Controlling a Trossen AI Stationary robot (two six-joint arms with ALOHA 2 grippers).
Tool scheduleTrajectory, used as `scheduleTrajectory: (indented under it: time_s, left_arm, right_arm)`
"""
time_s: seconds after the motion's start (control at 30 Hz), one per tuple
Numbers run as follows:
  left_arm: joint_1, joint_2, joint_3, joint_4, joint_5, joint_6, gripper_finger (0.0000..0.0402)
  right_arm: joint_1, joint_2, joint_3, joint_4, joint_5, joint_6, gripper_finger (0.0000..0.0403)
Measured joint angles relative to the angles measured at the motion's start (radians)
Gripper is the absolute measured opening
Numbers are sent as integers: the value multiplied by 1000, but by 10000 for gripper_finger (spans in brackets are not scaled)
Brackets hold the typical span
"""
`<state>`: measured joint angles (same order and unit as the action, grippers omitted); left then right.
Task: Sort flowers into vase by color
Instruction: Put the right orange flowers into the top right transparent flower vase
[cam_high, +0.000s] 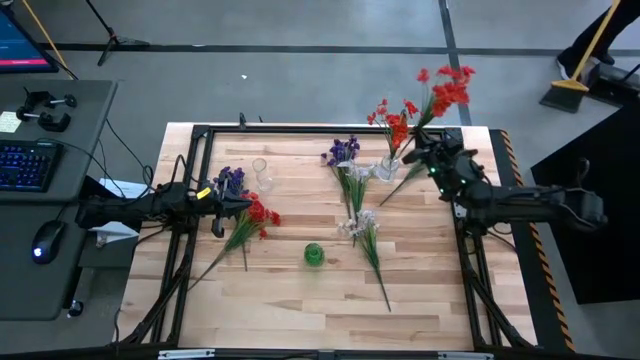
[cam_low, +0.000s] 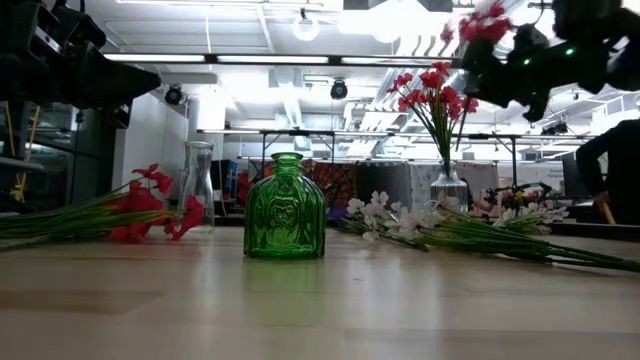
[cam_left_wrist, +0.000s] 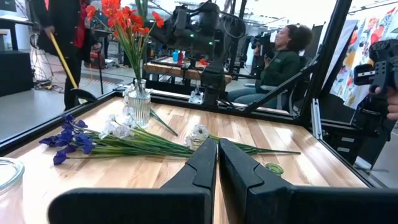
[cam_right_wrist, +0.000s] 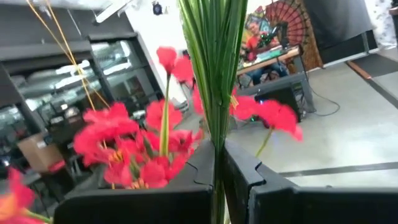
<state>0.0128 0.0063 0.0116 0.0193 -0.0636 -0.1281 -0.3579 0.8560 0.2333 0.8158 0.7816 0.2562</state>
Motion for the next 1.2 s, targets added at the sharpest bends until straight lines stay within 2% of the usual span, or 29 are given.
scheduleTrajectory:
  time_s: [0.43, 0.73, 1.2]
  left_arm:
    - [0, 0, 0, 0, 0, 0, 5]
    - [0, 0, 0, 0, 0, 0, 5]
    - [0, 0, 0, 0, 0, 0, 5]
  right_arm:
    - [-2, 148, 9, 80, 31, -13, 0]
    - [-2, 171, 9, 196, 37, -106, 0]
    - [12, 172, 9, 56, 2, -92, 0]
